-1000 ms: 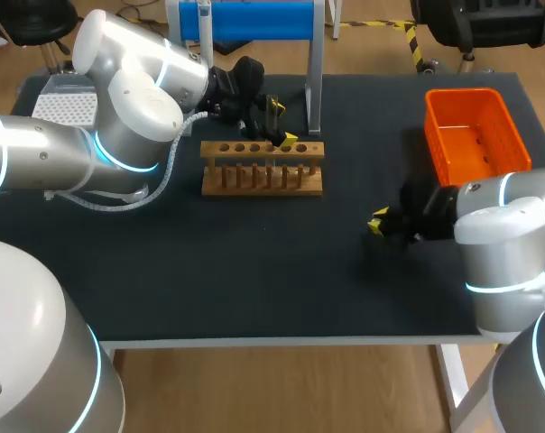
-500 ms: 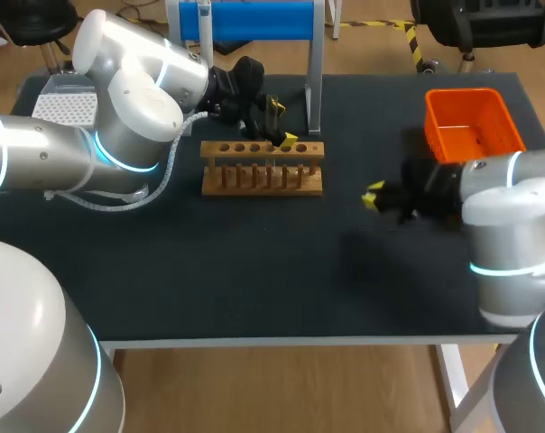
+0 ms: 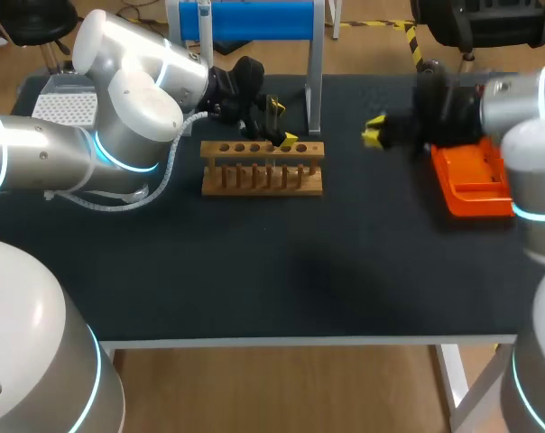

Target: Invert the test tube, pick up the pipette, mount the tip to pipette, aspirate from beaker and dispense into the tube, eject the tip, return the pipette, and cap with the stopper.

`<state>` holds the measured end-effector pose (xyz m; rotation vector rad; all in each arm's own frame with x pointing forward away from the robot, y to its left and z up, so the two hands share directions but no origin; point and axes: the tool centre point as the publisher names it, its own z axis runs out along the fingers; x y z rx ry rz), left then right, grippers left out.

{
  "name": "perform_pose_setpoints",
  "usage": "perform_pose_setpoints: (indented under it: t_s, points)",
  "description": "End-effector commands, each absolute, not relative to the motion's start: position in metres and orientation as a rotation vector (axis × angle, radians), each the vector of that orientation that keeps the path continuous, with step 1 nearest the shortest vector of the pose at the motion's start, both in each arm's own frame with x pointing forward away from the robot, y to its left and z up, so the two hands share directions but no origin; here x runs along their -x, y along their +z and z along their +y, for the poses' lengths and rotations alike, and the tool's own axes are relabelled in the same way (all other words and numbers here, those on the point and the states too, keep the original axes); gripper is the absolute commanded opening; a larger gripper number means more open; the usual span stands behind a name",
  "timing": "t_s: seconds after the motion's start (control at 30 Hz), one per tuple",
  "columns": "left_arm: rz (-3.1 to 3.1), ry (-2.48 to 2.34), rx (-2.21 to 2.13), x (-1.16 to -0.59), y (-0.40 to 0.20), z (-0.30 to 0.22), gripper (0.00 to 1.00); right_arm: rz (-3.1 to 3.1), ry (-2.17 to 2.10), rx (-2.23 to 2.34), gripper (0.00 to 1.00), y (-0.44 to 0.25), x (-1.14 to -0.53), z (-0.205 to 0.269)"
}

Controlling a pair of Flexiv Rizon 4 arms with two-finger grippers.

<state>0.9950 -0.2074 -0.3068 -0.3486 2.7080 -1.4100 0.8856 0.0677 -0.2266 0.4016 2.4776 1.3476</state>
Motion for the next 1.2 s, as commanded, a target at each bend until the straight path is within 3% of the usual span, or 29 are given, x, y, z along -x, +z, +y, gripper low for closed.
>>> perform_pose_setpoints:
  t_s: [0.03, 0.7, 1.2]
  points:
    - [2.71, -1.406, 0.35, -0.995, -0.307, -0.208, 1.0, 2.613, 1.338, -0.351, 0.0, -0.2, -0.878, 0.052]
    - [2.71, -1.406, 0.35, -0.995, -0.307, -0.208, 1.0, 2.613, 1.338, -0.351, 0.0, -0.2, -0.878, 0.052]
    - [2.71, -1.406, 0.35, -0.995, -0.307, -0.208, 1.0, 2.747, 1.328, -0.238, 0.0, -0.204, -0.956, 0.158]
